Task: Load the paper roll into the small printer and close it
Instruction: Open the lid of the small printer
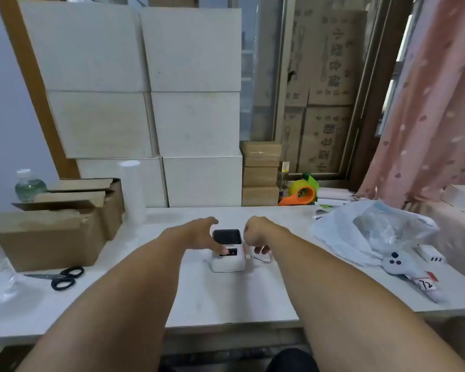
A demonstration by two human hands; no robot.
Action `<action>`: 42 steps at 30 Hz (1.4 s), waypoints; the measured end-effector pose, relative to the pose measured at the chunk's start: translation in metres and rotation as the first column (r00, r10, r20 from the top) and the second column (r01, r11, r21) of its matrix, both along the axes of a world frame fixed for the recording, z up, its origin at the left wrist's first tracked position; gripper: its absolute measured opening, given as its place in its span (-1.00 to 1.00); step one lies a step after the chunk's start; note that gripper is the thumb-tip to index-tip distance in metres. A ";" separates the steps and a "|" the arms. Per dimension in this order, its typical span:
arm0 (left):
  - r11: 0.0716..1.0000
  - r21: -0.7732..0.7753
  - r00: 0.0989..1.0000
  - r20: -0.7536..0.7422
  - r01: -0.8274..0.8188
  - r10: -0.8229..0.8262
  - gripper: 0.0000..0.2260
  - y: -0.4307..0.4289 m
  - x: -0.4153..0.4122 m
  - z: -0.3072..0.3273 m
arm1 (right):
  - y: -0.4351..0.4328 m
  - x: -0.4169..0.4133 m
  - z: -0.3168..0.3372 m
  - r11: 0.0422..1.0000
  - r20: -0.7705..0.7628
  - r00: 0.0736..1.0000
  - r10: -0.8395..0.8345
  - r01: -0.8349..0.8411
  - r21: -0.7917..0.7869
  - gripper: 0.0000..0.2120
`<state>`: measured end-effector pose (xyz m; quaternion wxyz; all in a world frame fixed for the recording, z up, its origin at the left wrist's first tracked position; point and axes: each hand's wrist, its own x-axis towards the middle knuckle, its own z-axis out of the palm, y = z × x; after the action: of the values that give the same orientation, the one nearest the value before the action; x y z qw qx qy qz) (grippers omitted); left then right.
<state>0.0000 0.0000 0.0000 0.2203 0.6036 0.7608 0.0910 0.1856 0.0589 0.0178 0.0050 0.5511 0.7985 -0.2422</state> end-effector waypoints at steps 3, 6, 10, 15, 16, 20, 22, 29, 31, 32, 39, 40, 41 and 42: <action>1.000 0.003 1.000 0.024 -0.011 0.011 -0.01 0.002 0.000 -0.008 | 0.010 -0.003 -0.013 1.000 -0.013 1.000 -0.010 0.010 -0.015 -0.78; 1.000 -0.013 0.998 0.068 -0.010 0.011 -0.06 0.006 0.000 -0.019 | 0.014 -0.008 -0.023 1.000 -0.021 1.000 -0.019 0.019 -0.019 -0.88; 1.000 -0.001 0.990 0.139 0.003 -0.003 -0.19 0.007 -0.002 -0.026 | 0.018 -0.008 -0.034 0.996 -0.032 0.999 -0.040 0.037 -0.080 -0.97; 1.000 -0.007 0.986 0.167 0.008 -0.007 -0.18 0.007 -0.008 -0.030 | 0.023 0.001 -0.036 0.985 -0.068 0.996 -0.066 0.055 -0.163 -0.87; 1.000 -0.005 0.985 0.175 0.006 -0.005 -0.17 0.007 -0.009 -0.031 | 0.024 0.001 -0.035 0.983 -0.076 0.994 -0.073 0.059 -0.176 -0.83; 1.000 -0.006 0.980 0.196 -0.024 0.025 -0.05 0.010 -0.014 -0.038 | 0.028 -0.003 -0.034 0.990 -0.096 0.993 -0.065 0.052 -0.131 -0.90; 0.999 -0.015 0.970 0.239 -0.034 0.036 0.01 0.012 -0.016 -0.041 | 0.027 -0.008 -0.034 0.997 -0.078 0.996 -0.049 0.044 -0.064 -0.97; 0.997 -0.039 0.939 0.334 -0.070 0.079 0.10 0.014 -0.018 -0.046 | 0.031 -0.022 -0.046 1.000 -0.043 0.999 -0.020 0.020 0.013 -0.88; 0.996 -0.051 0.932 0.353 -0.069 0.083 0.14 0.014 -0.018 -0.044 | 0.034 -0.023 -0.046 1.000 -0.030 0.999 -0.012 0.013 0.020 -0.86; 0.996 -0.054 0.928 0.363 -0.069 0.084 0.15 0.014 -0.017 -0.044 | 0.035 -0.023 -0.046 1.000 -0.021 1.000 -0.007 0.007 0.020 -0.87; 0.996 -0.070 0.935 0.347 -0.053 0.074 0.13 0.015 -0.017 -0.039 | 0.042 -0.019 -0.045 0.998 -0.007 1.000 0.027 -0.027 -0.052 -0.87; 0.996 -0.070 0.932 0.355 -0.046 0.068 0.11 0.016 -0.018 -0.038 | 0.043 -0.018 -0.045 0.998 -0.017 0.999 0.034 -0.035 -0.061 -0.88; 0.997 -0.069 0.927 0.370 -0.042 0.064 0.08 0.018 -0.019 -0.039 | 0.045 -0.017 -0.044 0.997 -0.028 0.999 0.037 -0.039 -0.072 -0.90; 0.997 -0.072 0.919 0.389 -0.038 0.064 0.07 0.019 -0.021 -0.039 | 0.046 -0.015 -0.044 0.995 -0.042 0.998 0.038 -0.041 -0.087 -0.90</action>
<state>-0.0214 0.0187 -0.0394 0.3841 0.5460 0.7196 0.1912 0.1704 0.1049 -0.0257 0.0179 0.5294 0.7978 -0.2879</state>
